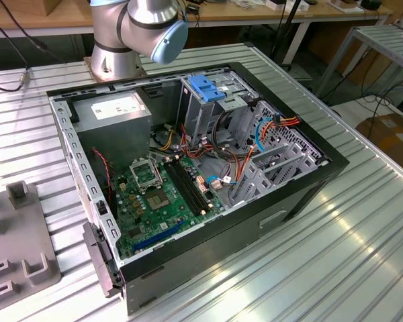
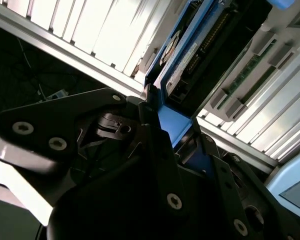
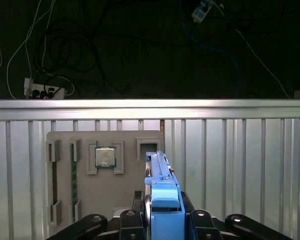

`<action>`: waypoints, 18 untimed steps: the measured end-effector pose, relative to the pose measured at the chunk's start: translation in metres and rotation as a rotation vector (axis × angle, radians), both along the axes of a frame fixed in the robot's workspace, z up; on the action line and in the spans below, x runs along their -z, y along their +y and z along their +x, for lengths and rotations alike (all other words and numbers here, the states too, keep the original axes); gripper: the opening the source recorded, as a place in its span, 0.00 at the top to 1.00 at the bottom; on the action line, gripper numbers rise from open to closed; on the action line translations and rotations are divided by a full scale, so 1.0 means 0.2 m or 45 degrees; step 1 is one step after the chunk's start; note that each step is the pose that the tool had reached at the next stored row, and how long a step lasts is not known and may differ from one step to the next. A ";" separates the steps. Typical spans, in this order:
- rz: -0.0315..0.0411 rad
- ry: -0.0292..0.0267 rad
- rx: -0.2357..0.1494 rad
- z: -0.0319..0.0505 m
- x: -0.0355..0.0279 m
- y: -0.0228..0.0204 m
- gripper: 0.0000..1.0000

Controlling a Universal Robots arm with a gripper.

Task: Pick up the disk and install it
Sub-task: 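Pick up the disk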

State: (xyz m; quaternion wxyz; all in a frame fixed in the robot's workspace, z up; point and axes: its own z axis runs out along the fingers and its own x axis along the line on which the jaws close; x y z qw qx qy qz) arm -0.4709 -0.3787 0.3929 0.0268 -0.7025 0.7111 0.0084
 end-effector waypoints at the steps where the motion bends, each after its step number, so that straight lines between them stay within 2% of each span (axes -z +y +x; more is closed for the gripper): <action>1: 0.0000 0.0000 0.000 0.000 -0.005 0.000 0.63; 7: 0.0000 0.0001 0.000 0.000 -0.039 0.000 0.63; 13: 0.0000 0.0001 0.000 0.000 -0.096 0.000 0.63; 18: 0.0000 0.0001 0.000 0.000 -0.122 0.000 0.63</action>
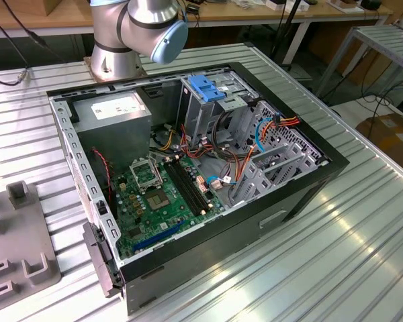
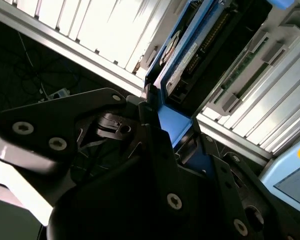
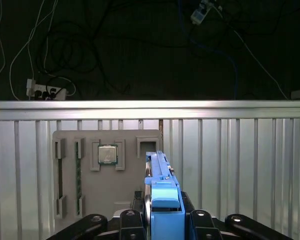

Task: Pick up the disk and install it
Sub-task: 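Pick up the disk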

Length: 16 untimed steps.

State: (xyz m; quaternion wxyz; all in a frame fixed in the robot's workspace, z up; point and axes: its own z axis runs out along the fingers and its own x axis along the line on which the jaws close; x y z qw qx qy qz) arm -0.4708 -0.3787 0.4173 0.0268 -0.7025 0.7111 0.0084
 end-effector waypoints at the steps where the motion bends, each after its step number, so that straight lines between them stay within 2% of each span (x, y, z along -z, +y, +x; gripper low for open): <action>1: 0.0000 -0.0001 0.000 0.000 -0.004 0.000 0.63; 14: 0.0000 0.0000 0.000 0.000 -0.092 0.000 0.63; 16: -0.0001 0.0000 0.000 0.000 -0.122 0.000 0.63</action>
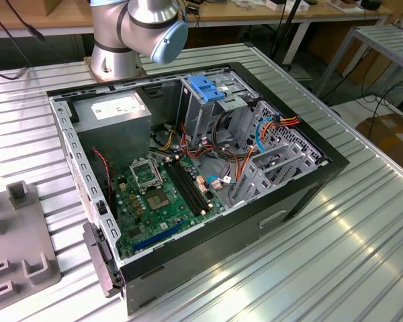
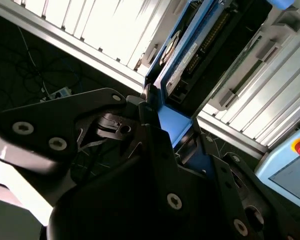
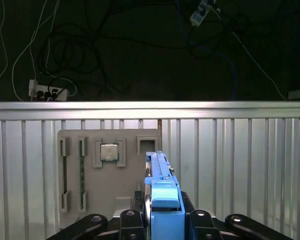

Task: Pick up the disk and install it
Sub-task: 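Pick up the disk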

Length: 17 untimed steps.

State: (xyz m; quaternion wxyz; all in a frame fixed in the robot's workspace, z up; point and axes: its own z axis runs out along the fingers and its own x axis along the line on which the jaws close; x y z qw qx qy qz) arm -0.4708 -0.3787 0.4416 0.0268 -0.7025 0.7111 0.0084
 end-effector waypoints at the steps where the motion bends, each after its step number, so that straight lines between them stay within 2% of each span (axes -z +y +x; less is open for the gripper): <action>1: 0.0000 0.0000 0.000 0.000 -0.008 0.000 0.63; 8: 0.0001 -0.0001 0.000 0.000 -0.061 0.000 0.63; 14: 0.0000 -0.0001 0.000 0.000 -0.135 0.000 0.63; 17: 0.0000 -0.0001 0.000 0.000 -0.162 0.000 0.63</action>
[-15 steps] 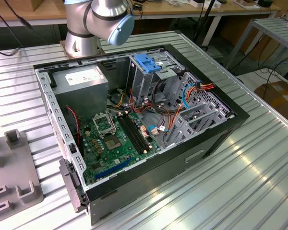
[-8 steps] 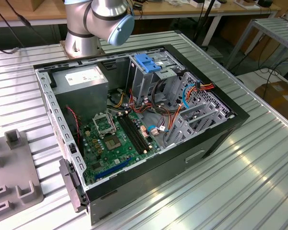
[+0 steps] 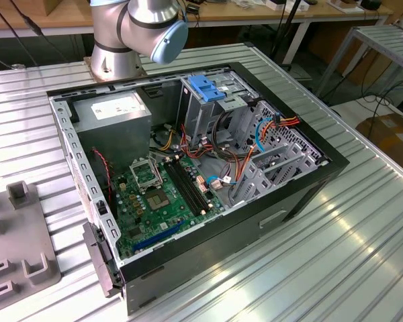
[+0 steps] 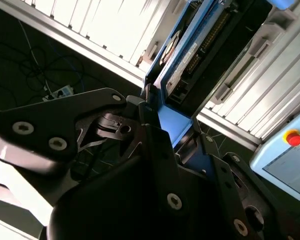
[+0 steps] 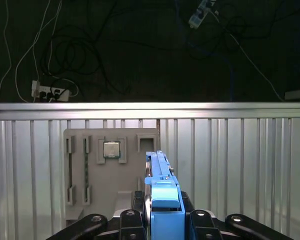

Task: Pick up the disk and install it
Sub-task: 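Pick up the disk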

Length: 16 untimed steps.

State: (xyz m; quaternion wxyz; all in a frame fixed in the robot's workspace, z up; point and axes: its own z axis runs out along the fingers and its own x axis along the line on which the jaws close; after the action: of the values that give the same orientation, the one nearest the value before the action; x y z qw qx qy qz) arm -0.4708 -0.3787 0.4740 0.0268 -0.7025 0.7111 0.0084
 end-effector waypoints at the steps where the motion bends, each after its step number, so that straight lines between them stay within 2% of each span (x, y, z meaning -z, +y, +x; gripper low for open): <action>1: 0.0000 0.0002 0.000 0.000 -0.016 0.000 0.63; 8: 0.0000 -0.0001 0.000 0.000 -0.097 0.000 0.63; 16: 0.0000 -0.0001 0.000 0.000 -0.160 0.000 0.63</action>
State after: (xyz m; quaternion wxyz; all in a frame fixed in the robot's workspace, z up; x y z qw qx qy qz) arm -0.4708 -0.3787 0.5061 0.0268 -0.7025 0.7111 0.0084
